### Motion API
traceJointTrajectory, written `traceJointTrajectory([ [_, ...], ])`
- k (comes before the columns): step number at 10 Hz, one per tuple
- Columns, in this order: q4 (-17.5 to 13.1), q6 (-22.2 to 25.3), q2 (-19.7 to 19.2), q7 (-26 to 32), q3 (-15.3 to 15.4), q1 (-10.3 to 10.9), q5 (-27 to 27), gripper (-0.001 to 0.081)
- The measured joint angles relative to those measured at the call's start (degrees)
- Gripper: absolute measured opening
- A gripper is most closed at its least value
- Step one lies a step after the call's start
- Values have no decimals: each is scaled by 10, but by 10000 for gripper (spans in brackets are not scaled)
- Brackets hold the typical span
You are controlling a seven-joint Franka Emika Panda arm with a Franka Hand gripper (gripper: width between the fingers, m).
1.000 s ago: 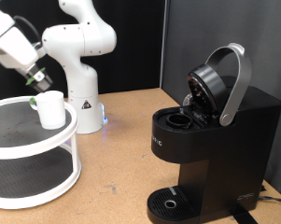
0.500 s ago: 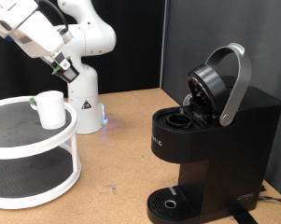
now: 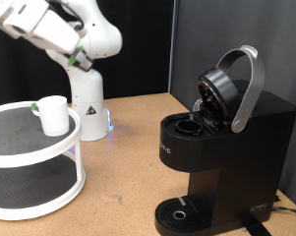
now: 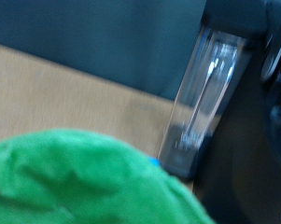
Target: Make a cup of coffee with the keurig machine
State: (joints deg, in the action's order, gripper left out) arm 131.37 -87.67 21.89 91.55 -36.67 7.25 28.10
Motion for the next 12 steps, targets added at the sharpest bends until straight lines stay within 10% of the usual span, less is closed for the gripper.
traceJointTrajectory([
  [12, -17, -132, -25, -147, 113, 35, 128, 471],
])
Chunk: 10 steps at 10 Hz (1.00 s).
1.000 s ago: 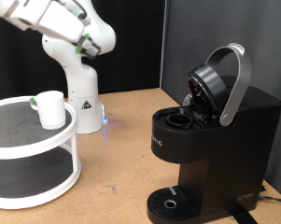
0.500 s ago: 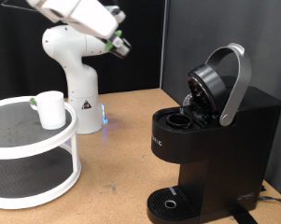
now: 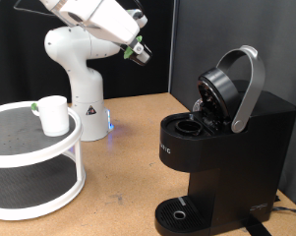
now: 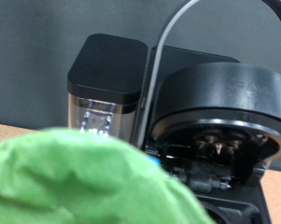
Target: Make a cup of coffee with the keurig machine
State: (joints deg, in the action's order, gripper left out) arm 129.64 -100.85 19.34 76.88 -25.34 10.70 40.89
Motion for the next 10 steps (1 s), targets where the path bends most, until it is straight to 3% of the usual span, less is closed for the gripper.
traceJointTrajectory([
  [3, 2, -70, -4, -46, 35, 6, 20, 471],
  [10, -14, -98, -28, -94, 73, 15, 31, 471],
])
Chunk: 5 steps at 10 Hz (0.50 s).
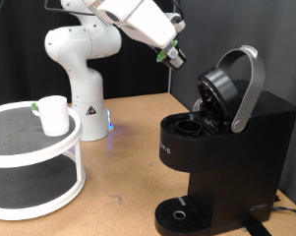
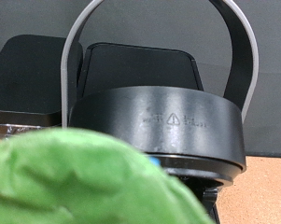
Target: Make a cup of coffee with the keurig machine
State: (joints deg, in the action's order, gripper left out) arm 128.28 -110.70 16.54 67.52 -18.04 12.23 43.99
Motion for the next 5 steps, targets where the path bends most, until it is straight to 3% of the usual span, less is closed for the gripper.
traceJointTrajectory([
  [3, 18, -10, -7, 2, 0, 0, -22, 471],
  [5, 33, -50, -25, 8, 6, 0, -26, 471],
])
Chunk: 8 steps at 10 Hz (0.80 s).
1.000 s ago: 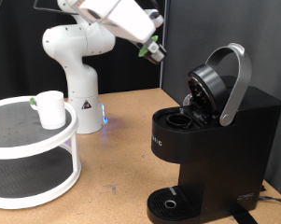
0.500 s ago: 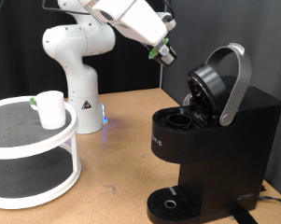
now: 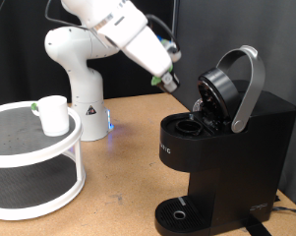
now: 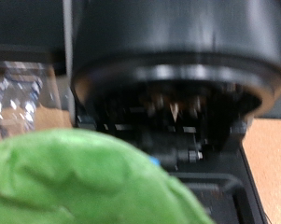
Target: Make a cup of coffee with the keurig machine
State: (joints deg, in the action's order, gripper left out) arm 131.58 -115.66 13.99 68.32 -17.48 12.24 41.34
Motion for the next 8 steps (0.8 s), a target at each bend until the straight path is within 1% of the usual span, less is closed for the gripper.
traceJointTrajectory([
  [3, 3, -39, -31, 25, 6, 3, 26, 471],
  [5, 2, -46, -42, 32, 12, 5, 41, 471],
  [8, 0, -61, -57, 33, 26, 6, 43, 471],
])
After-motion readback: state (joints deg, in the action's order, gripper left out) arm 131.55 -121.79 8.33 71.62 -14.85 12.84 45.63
